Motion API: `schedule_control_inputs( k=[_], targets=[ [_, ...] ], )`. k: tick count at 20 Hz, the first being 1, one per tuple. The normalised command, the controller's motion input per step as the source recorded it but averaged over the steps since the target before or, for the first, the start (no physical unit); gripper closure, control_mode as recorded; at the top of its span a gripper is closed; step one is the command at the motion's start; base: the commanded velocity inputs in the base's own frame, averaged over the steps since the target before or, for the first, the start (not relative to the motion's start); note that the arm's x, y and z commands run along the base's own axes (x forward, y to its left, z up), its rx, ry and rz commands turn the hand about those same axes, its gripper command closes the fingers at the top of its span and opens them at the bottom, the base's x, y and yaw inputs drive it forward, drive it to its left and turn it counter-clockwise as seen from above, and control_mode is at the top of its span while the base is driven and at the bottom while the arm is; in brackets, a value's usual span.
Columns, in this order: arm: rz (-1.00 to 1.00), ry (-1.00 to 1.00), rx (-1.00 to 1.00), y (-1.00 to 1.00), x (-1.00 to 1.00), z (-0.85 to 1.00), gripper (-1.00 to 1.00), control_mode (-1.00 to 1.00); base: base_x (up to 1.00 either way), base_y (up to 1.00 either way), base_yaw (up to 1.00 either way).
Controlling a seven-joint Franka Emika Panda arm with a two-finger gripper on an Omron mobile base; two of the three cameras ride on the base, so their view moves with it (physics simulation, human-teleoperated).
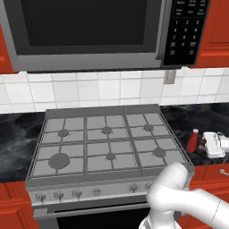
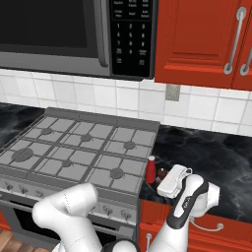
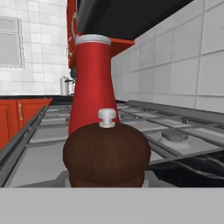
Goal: Take 2 condiments from the cabinet and move them on the counter near the stove.Make sure the condiments are lined up with each other, next to each other.
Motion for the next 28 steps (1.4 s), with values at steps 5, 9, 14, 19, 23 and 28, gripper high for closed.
schedule_control_inputs(
  k=[5, 9, 14, 19, 23, 28],
  targets=[
    [-0.01, 0.0, 0.0, 0.05, -0.24, -0.16, 1.0, -1.0, 0.0, 0.0, 0.0],
    [-0.02, 0.0, 0.0, 0.06, -0.22, -0.11, 1.0, -1.0, 0.0, 0.0, 0.0],
    [-0.03, 0.0, 0.0, 0.13, -0.17, -0.06, 1.0, -1.0, 0.0, 0.0, 0.0],
    [-0.05, 0.0, 0.0, 0.25, -0.09, -0.03, 1.0, -1.0, 0.0, 0.0, 0.0],
    [-0.07, -0.04, 0.0, 0.35, 0.0, -0.03, 1.0, -1.0, 0.0, 0.0, 0.0],
    [-0.06, -0.01, 0.0, 0.12, 0.04, -0.1, 1.0, -1.0, 0.0, 0.0, 0.0]
  ],
)
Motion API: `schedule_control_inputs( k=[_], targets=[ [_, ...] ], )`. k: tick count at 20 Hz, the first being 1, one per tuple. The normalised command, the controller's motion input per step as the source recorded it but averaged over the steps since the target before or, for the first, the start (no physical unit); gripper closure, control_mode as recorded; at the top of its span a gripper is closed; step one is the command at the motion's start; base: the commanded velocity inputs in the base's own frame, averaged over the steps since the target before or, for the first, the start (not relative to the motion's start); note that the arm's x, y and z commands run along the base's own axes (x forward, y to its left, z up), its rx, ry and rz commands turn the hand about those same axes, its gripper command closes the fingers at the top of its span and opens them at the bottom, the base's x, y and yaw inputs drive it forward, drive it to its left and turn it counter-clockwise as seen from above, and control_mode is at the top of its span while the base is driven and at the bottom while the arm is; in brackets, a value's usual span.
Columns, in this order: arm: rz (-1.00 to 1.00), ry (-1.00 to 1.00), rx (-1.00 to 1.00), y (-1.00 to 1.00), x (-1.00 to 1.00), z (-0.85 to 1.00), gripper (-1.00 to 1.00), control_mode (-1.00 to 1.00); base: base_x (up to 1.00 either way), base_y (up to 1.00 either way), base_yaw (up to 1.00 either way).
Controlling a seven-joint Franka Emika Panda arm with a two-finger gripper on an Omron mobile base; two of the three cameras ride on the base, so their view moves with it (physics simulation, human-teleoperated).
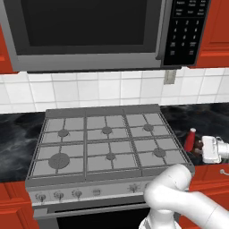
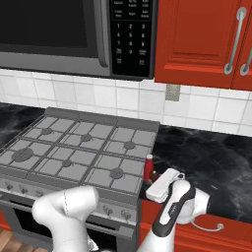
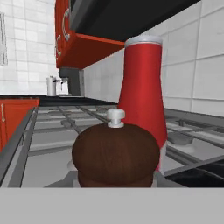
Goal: Take 2 condiments from the cabinet and move them on the counter near the stove.Make sure the condiments are lined up with each other, next to each other.
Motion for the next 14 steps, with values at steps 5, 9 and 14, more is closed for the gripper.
schedule_control_inputs(
  k=[5, 9, 14],
  targets=[
    [-0.06, 0.0, 0.0, 0.04, 0.11, -0.11, -1.0, -1.0, 0.0, 0.0, 0.0],
    [-0.02, 0.0, 0.0, 0.0, 0.01, 0.0, -1.0, -1.0, 0.0, 0.0, 0.0],
    [0.0, 0.0, 0.0, -0.01, -0.12, 0.0, -1.0, -1.0, 0.0, 0.0, 0.0]
  ],
)
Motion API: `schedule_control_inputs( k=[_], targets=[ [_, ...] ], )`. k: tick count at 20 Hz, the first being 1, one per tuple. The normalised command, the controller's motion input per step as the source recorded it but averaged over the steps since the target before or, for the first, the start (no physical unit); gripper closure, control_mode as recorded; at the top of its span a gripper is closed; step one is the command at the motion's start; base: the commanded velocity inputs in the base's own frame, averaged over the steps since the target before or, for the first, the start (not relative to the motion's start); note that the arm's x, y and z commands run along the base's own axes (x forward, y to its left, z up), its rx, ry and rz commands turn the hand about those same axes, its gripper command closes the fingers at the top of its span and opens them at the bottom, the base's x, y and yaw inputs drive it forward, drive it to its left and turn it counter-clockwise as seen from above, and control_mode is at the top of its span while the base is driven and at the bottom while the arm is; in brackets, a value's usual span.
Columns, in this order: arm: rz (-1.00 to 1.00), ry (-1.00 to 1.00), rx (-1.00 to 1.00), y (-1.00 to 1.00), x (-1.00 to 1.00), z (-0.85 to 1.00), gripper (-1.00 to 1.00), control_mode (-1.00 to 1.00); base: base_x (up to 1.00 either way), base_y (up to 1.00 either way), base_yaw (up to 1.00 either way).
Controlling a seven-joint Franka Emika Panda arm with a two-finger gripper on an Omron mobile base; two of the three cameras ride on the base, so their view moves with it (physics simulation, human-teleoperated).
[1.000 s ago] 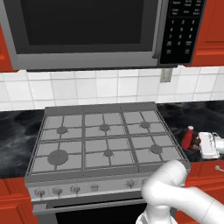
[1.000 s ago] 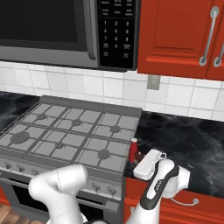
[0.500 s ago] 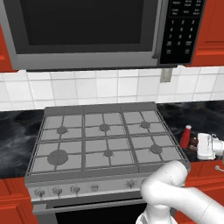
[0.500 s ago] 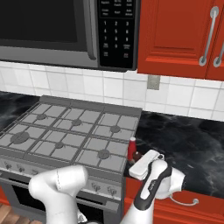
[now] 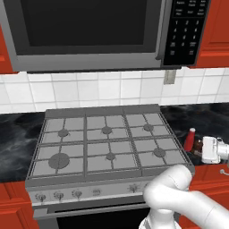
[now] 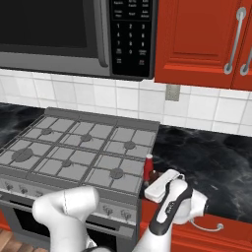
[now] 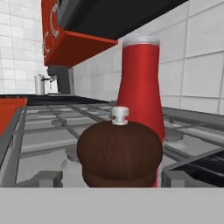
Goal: Take 2 condiments from the cabinet and move them on the counter near the stove.Make sure the condiments are lined up with each other, next to each other.
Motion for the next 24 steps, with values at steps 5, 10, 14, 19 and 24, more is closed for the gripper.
schedule_control_inputs(
  k=[5, 10, 14, 19, 24],
  targets=[
    [-0.03, 0.0, 0.0, -0.06, -0.36, 0.0, -1.0, -1.0, 0.0, 0.0, 0.0],
    [-0.07, -0.03, 0.0, -0.3, -0.4, 0.21, -1.0, -1.0, 0.0, 0.0, 0.0],
    [-0.07, -0.08, 0.0, -0.22, -0.33, 0.45, -1.0, -1.0, 0.0, 0.0, 0.0],
    [-0.09, -0.02, -0.01, -0.07, -0.59, 0.52, -1.0, -1.0, 0.0, 0.0, 0.0],
    [-0.19, 0.15, 0.0, 0.03, -0.58, 0.79, -1.0, -1.0, 0.0, 0.0, 0.0]
  ],
)
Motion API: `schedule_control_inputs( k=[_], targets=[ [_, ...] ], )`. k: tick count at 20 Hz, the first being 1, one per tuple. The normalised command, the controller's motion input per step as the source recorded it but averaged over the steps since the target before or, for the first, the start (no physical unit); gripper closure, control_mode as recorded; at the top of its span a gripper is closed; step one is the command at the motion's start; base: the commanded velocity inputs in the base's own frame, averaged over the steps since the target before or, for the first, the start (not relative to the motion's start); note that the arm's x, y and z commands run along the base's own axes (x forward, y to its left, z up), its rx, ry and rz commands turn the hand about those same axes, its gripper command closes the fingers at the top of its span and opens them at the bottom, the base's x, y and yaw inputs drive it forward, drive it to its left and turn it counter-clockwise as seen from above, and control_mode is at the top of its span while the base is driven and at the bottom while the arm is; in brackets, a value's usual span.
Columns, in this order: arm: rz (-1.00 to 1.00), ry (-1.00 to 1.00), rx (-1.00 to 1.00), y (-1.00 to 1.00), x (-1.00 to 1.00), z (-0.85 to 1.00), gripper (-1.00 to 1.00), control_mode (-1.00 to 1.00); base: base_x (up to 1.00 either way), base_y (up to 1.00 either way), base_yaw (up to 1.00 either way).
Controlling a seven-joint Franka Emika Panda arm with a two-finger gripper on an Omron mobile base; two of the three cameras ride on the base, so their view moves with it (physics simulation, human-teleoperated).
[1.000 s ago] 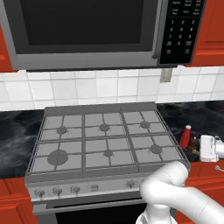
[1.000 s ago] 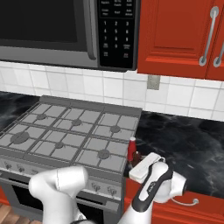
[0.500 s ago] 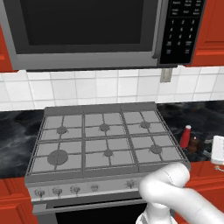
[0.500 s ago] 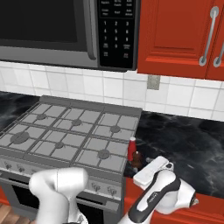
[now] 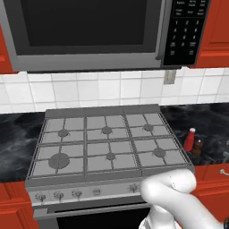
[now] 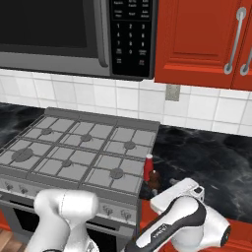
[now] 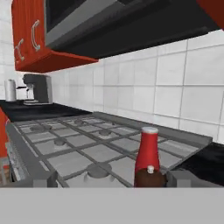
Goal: Take 2 condiments from the cabinet and move them on the counter near the stove.Make sure the condiments are lined up with each other, next to each other.
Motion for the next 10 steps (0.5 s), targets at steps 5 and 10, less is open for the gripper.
schedule_control_inputs(
  k=[5, 10],
  targets=[
    [-0.23, 0.5, -0.08, 0.16, -0.38, 0.86, -1.0, -1.0, 0.0, 0.0, 0.0],
    [-0.27, 0.61, -0.22, 0.56, -0.2, 0.55, -1.0, -1.0, 0.0, 0.0, 0.0]
  ],
)
